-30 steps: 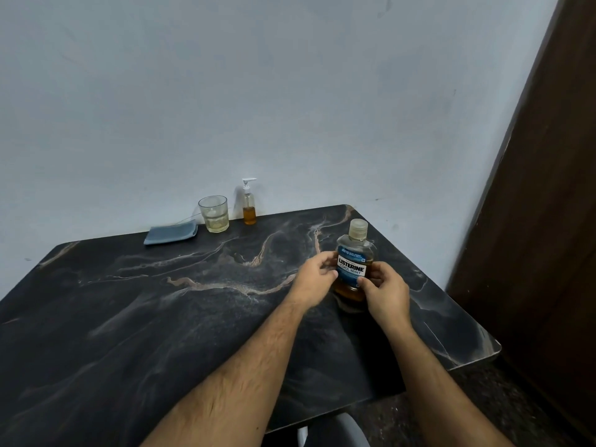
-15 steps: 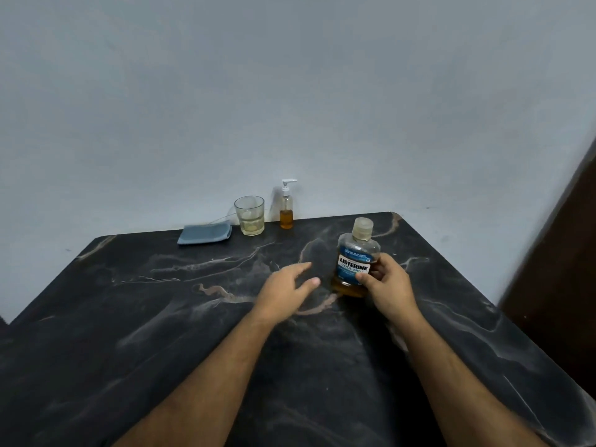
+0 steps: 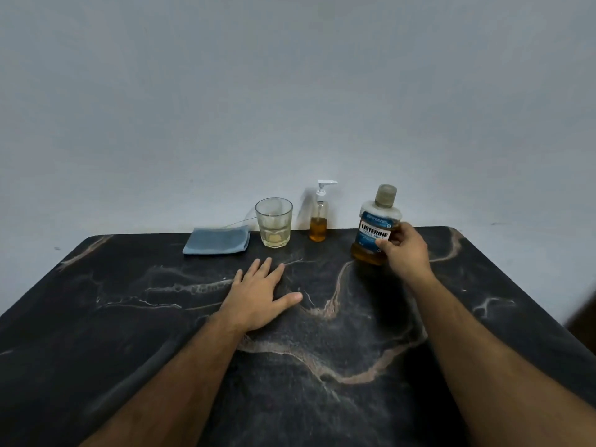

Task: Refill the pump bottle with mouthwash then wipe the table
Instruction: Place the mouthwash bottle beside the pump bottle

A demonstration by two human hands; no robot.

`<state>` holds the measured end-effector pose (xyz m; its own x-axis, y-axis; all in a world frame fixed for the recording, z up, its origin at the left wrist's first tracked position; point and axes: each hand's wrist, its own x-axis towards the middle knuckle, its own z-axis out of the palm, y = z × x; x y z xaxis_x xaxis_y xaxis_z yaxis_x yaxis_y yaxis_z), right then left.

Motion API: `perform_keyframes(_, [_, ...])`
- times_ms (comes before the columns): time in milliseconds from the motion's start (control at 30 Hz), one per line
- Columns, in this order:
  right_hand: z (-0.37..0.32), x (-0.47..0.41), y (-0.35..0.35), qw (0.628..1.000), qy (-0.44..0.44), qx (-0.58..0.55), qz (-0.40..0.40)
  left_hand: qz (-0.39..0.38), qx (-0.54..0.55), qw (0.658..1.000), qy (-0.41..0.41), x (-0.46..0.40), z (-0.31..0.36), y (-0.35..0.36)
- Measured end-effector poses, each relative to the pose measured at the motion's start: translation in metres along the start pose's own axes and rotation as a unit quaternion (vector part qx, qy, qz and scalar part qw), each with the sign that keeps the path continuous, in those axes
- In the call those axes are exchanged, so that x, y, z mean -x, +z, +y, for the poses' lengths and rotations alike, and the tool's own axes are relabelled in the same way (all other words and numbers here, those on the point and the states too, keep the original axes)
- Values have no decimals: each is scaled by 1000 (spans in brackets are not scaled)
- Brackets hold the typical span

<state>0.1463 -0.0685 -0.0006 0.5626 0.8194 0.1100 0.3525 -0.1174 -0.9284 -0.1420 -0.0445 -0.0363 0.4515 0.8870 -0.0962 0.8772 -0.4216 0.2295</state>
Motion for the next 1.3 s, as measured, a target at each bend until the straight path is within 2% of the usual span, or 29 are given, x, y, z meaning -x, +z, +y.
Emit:
perform_keyframes(233, [-4,-60,17,999,-31,29,-33,32,-7,999,8,-11,-6,14])
perform_keyframes(500, [2,-97,13,993,-24,34,-113,43,-4,999,5,-11,-5,15])
perform_keyframes(667, [5,-109,12,989,-15,25,-148,47,-3,999,3,-11,-4,15])
perform_keyframes(767, [10,-111,14,988,-11,-18,-153,50,-1,999,1,-10,-4,14])
perform_keyframes(967, [17,-98,19,989,21,-86,-118,54,8,999,-1,-10,-3,14])
perform_keyframes(1033, [16,-84,21,997,27,-62,-42,56,10,998,-3,-10,-4,14])
perform_keyframes(1100, [12,-60,20,996,40,-10,78,57,13,998,-2,-9,-3,14])
perform_keyframes(1167, [8,-29,21,990,25,16,137,63,23,998,-3,-8,-2,12])
perform_keyframes(1200, [7,-13,24,991,11,21,133,70,34,997,-4,-8,-2,11])
perform_keyframes(1300, [0,42,36,996,-37,64,53,126,111,986,-6,1,-2,7])
